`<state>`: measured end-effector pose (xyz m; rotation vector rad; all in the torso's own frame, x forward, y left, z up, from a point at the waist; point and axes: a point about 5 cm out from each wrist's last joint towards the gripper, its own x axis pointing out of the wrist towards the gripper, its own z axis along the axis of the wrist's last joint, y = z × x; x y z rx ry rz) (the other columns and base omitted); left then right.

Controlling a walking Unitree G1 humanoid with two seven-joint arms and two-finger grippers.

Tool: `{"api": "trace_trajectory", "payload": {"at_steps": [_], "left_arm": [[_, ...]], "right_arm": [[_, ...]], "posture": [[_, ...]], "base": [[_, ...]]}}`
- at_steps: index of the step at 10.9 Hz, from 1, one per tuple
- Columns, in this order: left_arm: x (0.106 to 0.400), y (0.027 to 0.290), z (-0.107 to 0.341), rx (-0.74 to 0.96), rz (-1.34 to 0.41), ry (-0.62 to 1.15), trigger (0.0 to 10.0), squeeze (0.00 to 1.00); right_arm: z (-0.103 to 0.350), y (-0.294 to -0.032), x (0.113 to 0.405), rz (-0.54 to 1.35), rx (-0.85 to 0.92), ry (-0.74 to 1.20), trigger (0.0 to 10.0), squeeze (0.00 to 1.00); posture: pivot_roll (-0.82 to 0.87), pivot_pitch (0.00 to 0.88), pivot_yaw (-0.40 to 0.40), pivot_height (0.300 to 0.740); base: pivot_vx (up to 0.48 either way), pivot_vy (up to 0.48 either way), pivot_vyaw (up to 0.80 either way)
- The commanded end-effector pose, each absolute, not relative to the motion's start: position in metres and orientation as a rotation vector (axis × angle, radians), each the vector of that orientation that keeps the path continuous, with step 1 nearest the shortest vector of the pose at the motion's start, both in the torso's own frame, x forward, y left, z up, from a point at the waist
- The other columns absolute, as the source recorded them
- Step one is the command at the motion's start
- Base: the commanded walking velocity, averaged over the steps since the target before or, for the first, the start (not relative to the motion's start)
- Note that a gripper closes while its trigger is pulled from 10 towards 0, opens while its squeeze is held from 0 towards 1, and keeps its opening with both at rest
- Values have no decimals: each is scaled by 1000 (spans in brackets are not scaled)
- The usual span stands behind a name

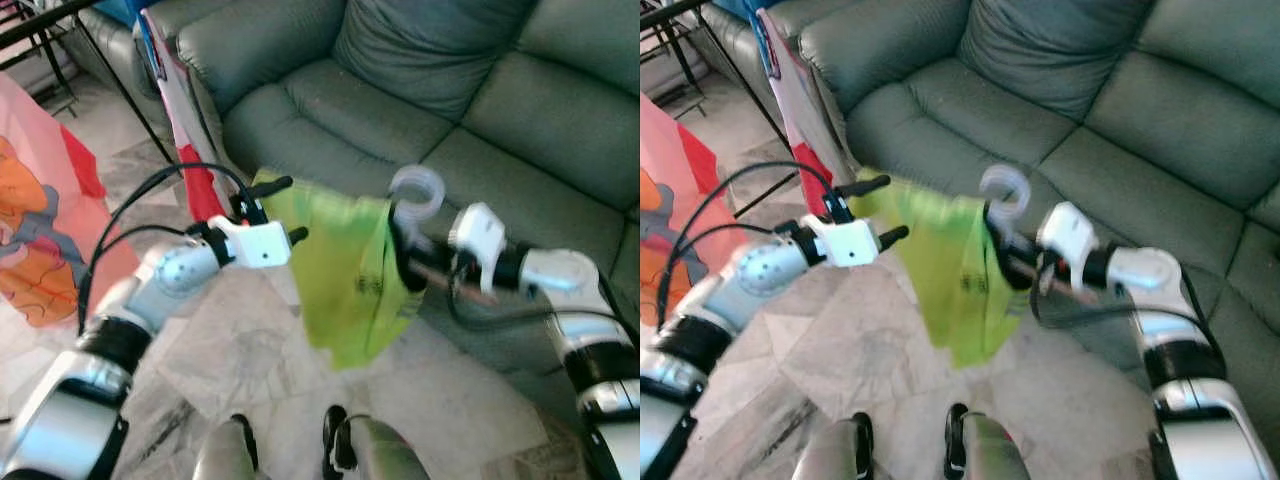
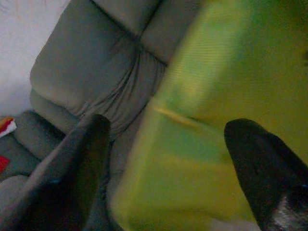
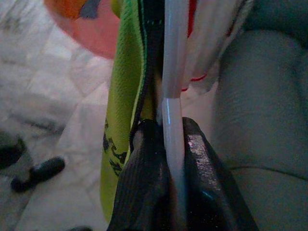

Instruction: Hang hanger

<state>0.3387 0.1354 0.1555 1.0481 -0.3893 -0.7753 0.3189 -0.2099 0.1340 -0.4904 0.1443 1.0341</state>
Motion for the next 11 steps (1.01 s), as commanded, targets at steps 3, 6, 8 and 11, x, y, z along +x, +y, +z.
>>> {"api": "trace_trajectory", "payload": {"at_steps": [3, 6, 8, 11], "left_arm": [[340, 138, 150, 1099, -814, -372, 10000, 1000], [338, 141, 136, 1112, -936, -263, 4980, 0], [345, 145, 135, 1143, -923, -200, 0, 0], [355, 147, 139, 1196, -901, -154, 0, 0]], "right_arm": [[143, -205, 321, 1056, -710, 53, 10000, 0], [152, -203, 326, 1002, -836, -30, 10000, 0], [153, -200, 328, 991, -877, -62, 10000, 0], [145, -197, 326, 1000, -906, -64, 10000, 0]], "posture": [[-102, 193, -30, 740], [-101, 189, -29, 740], [-101, 189, -29, 740], [-104, 182, -29, 740]], "base": [[0, 0, 0], [0, 0, 0], [0, 0, 0], [0, 0, 0]]}}
